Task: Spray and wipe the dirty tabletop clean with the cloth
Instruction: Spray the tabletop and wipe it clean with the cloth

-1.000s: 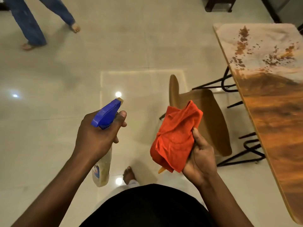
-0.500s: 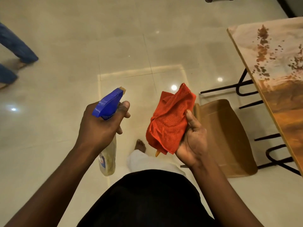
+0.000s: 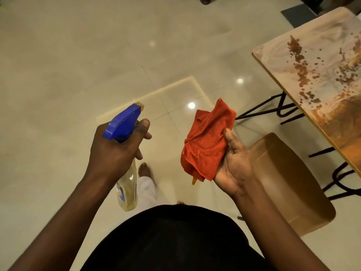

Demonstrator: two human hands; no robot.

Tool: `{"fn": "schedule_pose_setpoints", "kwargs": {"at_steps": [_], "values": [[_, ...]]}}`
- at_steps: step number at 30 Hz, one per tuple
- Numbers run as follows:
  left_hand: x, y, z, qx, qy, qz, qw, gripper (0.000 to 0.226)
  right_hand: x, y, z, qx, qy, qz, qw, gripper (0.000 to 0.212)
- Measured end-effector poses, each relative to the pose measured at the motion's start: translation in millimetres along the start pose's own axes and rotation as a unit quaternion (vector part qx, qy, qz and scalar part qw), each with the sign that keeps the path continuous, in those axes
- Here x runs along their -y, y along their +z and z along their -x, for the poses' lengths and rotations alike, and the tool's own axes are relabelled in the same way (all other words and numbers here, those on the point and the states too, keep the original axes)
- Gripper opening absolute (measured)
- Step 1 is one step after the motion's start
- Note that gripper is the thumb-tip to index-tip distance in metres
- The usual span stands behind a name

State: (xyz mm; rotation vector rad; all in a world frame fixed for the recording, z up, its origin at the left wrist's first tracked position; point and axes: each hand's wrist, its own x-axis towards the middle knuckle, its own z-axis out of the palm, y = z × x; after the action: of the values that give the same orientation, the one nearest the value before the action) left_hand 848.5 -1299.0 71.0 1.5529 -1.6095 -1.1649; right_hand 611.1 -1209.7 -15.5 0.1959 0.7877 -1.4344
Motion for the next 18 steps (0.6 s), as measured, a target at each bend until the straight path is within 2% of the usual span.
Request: {"fn": "schedule_pose_setpoints", "kwargs": {"at_steps": [3, 7, 9, 12, 15, 18], "values": [[-5.3, -12.8, -66.9, 0.051, 0.028, 0.000, 0.998, 0.016, 1.5, 33.8, -34.5, -0.007, -0.045, -0.013, 0.999, 0.049], [-22.0, -19.6, -147.0, 0.119, 0.060, -0.010, 0.991, 0.006, 6.4, 59.1, -64.1, -0.056, -0.120, -0.042, 0.990, 0.060], [-30.5, -13.6, -181.1, 0.163, 0.080, -0.023, 0.983, 0.015, 11.2, 67.9, -76.1, -0.053, -0.147, -0.064, 0.986, 0.058], [-54.6, 5.7, -225.9, 0.218, 0.100, -0.025, 0.970, 0.018, 24.8, 62.1, -88.1, -0.115, -0.214, -0.113, 0.964, 0.055], [-67.5, 30.6, -255.9, 0.256, 0.129, -0.047, 0.957, 0.021, 42.6, 61.1, -99.2, -0.121, -0.251, -0.133, 0.951, 0.053], [-89.4, 75.7, -281.8, 0.294, 0.125, -0.069, 0.945, 0.014, 69.9, 45.6, -107.7, -0.152, -0.297, -0.170, 0.927, 0.053]]}}
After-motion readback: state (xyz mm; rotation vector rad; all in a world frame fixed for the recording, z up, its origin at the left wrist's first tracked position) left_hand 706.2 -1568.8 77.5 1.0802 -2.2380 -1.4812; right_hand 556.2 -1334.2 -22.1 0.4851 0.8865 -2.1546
